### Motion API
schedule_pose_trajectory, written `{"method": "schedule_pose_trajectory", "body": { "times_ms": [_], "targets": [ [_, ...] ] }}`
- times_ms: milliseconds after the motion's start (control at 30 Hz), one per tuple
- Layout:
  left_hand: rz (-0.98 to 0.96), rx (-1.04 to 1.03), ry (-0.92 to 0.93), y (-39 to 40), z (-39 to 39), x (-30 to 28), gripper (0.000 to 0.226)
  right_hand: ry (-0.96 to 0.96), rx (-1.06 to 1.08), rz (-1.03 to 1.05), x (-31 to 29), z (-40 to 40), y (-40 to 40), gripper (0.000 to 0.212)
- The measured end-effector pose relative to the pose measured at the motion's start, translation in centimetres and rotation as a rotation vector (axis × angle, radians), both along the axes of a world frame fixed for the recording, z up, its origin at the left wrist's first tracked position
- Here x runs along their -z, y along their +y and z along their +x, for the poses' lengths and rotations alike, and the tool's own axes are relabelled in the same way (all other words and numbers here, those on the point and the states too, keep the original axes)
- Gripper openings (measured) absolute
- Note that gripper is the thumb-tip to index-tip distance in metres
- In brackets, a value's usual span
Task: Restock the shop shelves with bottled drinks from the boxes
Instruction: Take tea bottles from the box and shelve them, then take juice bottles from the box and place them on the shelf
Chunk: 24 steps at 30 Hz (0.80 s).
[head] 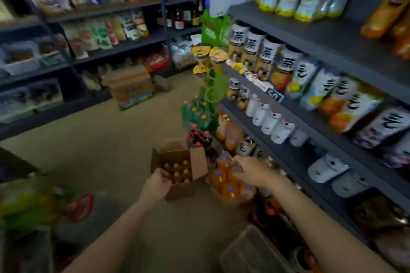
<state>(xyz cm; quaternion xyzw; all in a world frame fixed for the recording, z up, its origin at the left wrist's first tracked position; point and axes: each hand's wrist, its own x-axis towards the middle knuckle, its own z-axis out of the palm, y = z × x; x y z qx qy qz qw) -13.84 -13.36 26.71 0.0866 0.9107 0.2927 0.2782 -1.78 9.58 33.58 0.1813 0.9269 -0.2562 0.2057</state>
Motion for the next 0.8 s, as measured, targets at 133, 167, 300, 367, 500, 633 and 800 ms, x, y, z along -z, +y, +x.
{"method": "schedule_pose_trajectory", "body": {
  "times_ms": [133,167,300,367,500,633,800],
  "targets": [
    [-0.074,-0.041,0.027,-4.5,-5.5,1.4,0.026,-0.050,-0.016,-0.073,4.6,-6.5,-2.3,0.028],
    [-0.090,-0.004,0.042,-5.0,-6.5,2.1,0.024,-0.059,-0.024,-0.089,5.8,-8.0,-2.6,0.028],
    [-0.110,0.131,0.080,-5.0,-10.4,4.9,0.023,-0.135,-0.005,-0.098,12.0,-13.5,-2.9,0.037],
    [-0.080,0.123,0.096,-4.2,-13.0,6.5,0.025,-0.146,0.026,-0.133,16.0,-16.3,-2.5,0.036],
    [-0.038,0.023,0.052,-2.7,-17.8,10.1,0.027,-0.175,0.052,-0.132,22.9,-21.3,-1.7,0.038],
    [-0.046,-0.035,0.009,-1.4,-22.5,16.3,0.028,-0.188,0.030,-0.122,29.7,-26.6,-1.5,0.041],
    [-0.119,0.098,-0.046,0.1,-25.3,26.2,0.036,-0.226,0.030,-0.281,41.4,-29.9,-3.4,0.047]
  ]
}}
